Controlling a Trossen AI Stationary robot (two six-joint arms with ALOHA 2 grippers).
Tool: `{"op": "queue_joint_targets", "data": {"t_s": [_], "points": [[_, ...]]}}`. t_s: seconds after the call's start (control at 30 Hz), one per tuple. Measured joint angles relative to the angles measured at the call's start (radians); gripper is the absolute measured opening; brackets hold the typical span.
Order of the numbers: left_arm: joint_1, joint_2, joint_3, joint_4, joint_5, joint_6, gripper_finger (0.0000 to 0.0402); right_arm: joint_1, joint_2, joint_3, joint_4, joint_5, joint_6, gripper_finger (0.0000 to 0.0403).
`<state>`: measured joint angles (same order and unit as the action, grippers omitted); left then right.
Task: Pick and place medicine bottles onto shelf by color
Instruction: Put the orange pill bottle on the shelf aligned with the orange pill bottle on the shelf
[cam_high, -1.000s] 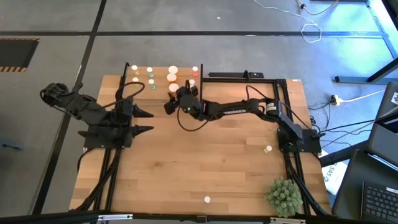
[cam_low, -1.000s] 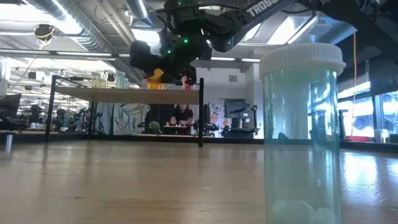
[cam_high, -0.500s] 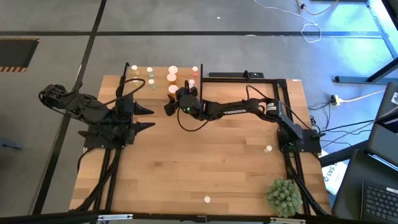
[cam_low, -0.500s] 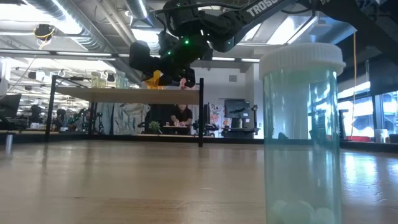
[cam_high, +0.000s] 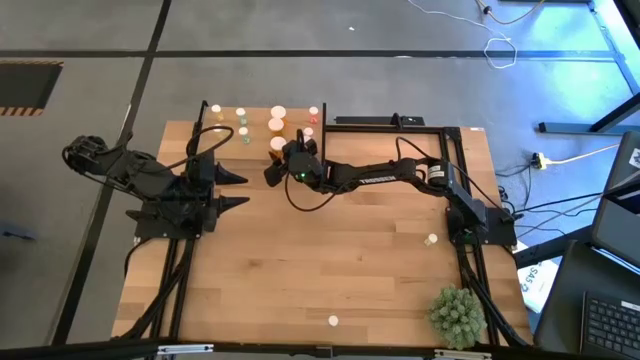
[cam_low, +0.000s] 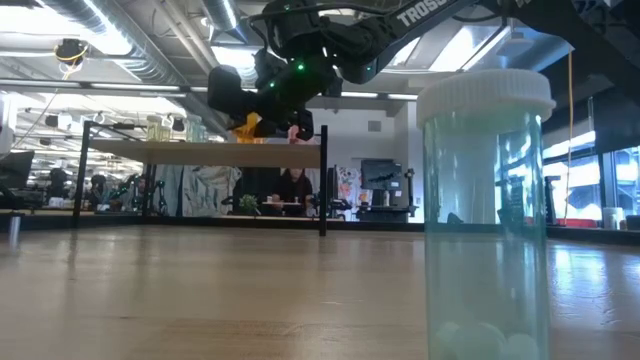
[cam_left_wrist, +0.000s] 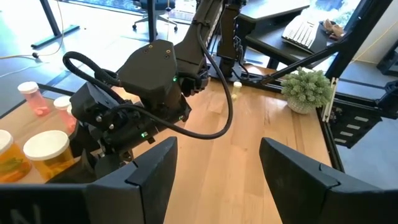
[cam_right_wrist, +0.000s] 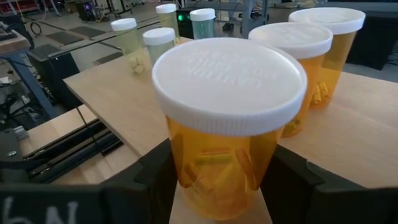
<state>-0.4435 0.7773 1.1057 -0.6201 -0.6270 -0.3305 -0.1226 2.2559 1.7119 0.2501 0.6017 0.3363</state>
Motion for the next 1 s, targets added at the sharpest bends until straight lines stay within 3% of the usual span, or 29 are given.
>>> {"op": "queue_joint_targets", "data": {"t_s": [0.3,1.0], "points": [[0.0,0.0,0.0,0.0,0.0,0.0,0.0224,-0.001,0.0,0.001,0.004,-0.001,0.037,0.0223],[0.0,0.0,0.0,0.0,0.001,0.0,0.0224,-0.027,0.002,0.0,0.047,0.048,0.026,0.0226]]}}
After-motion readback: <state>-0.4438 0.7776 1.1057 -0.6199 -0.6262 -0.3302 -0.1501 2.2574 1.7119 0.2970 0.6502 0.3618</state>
